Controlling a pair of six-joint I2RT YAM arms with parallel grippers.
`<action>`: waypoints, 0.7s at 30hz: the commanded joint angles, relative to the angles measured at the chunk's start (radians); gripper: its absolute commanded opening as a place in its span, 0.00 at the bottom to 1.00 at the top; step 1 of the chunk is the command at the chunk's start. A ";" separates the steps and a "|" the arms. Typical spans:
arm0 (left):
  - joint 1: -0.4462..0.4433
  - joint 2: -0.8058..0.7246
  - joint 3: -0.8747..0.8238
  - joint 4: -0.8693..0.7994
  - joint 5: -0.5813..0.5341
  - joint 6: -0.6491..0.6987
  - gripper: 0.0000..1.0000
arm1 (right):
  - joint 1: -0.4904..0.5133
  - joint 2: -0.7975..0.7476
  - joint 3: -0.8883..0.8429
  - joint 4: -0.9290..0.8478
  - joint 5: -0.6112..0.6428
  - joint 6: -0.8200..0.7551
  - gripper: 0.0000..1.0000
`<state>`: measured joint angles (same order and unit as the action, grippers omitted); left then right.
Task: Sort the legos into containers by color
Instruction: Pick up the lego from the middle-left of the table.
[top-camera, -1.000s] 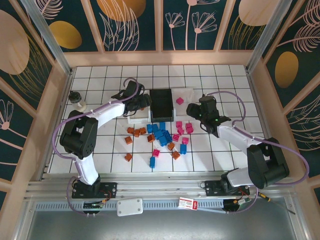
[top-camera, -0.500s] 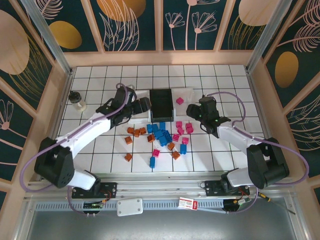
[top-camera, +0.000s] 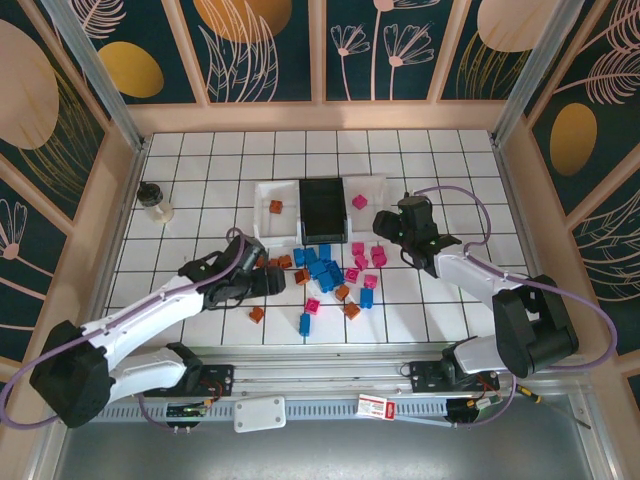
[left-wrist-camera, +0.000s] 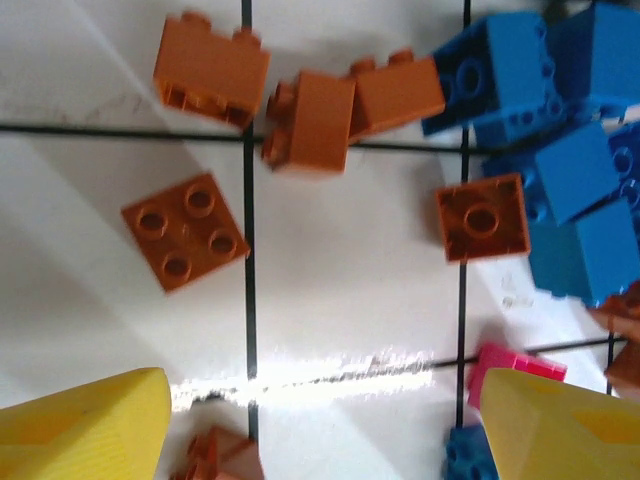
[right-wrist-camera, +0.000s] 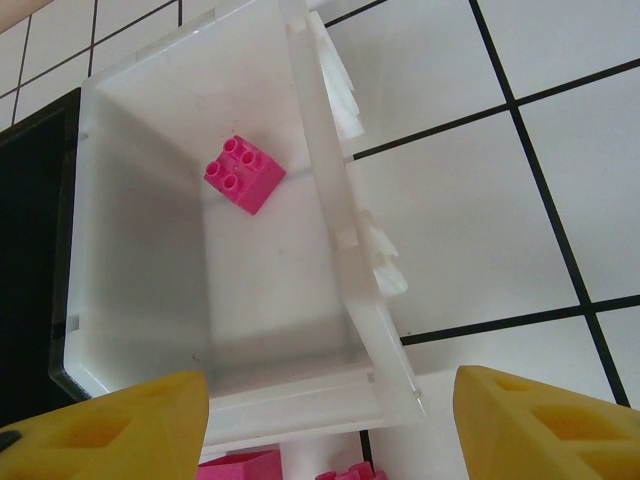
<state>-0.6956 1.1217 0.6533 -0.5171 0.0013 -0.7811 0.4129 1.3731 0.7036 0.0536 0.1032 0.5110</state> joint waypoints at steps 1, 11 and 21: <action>-0.028 -0.011 -0.055 -0.130 0.001 -0.069 0.80 | -0.005 -0.010 -0.024 0.022 0.006 0.004 0.67; -0.089 0.053 -0.136 -0.049 0.024 -0.113 0.69 | -0.005 -0.017 -0.026 0.019 0.008 0.009 0.66; -0.092 0.158 -0.113 0.053 0.003 -0.067 0.46 | -0.004 -0.025 -0.021 0.011 0.007 0.012 0.67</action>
<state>-0.7818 1.2385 0.5354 -0.5724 -0.0208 -0.8627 0.4129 1.3727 0.6903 0.0631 0.1032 0.5114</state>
